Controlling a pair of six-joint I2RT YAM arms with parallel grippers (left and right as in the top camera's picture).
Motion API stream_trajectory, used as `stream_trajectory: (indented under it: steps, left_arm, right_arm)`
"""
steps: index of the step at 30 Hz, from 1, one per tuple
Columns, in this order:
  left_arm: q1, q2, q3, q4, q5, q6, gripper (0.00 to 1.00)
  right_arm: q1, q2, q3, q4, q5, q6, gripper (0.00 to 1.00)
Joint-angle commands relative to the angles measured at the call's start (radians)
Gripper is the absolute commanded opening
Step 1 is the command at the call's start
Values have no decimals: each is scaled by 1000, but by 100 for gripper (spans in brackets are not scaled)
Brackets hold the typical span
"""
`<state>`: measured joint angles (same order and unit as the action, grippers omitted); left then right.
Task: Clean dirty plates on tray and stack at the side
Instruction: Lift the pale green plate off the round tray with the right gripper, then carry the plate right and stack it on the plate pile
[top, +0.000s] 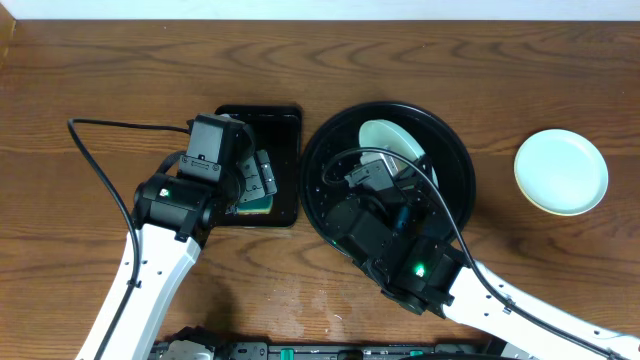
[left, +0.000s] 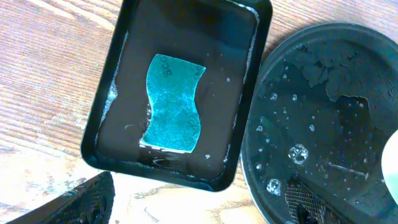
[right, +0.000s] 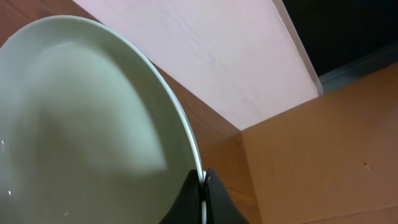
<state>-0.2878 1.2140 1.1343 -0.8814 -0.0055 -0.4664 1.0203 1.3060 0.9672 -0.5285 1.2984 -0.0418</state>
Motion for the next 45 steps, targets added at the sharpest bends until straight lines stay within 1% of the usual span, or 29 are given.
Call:
stream_trajectory:
  steps: [1, 10, 12, 14, 16, 18, 21, 23, 26, 29, 33, 39, 42, 45]
  left_arm:
    - [2, -2, 27, -2, -2, 10, 88]
    - [2, -2, 27, -2, -2, 10, 88]
    - [2, -2, 27, -2, -2, 10, 88]
    - [2, -2, 27, -2, -2, 10, 88]
    - [2, -2, 27, -2, -2, 10, 88]
    - [2, -2, 27, -2, -2, 10, 88]
    - [2, -2, 27, -2, -2, 10, 88]
    - [2, -2, 27, -2, -2, 10, 88]
    - [2, -2, 27, -2, -2, 10, 88]
    - [2, -2, 27, -2, -2, 10, 88]
    - [2, -2, 27, -2, -2, 10, 88]
    - [2, -2, 27, -2, -2, 10, 88]
    - [2, -2, 27, -2, -2, 10, 88]
    - [2, -2, 27, -2, -2, 10, 88]
  right_arm:
    - [8, -14, 2, 8, 40, -9, 1]
    - [8, -14, 2, 20, 35, -11, 1]
    - [0, -14, 2, 20, 16, 20, 1]
    - [-26, -13, 0, 19, -50, 66, 1]
    - [-85, -9, -3, 3, -201, 150, 1]
    - [-173, 2, -3, -2, -399, 204, 1]
    - [-309, -2, 8, -6, -673, 219, 1]
    - [-398, -22, 33, -35, -817, 275, 1]
    - [-551, -67, 64, -58, -1043, 290, 1]
    - [-723, -112, 67, -76, -1228, 343, 1]
    - [-974, -121, 66, -132, -1334, 395, 1]
    - [-1344, -35, 66, -138, -1333, 458, 1]
    - [-1487, 43, 66, -97, -1331, 480, 1]
    - [-1572, 119, 66, -53, -1326, 481, 1]
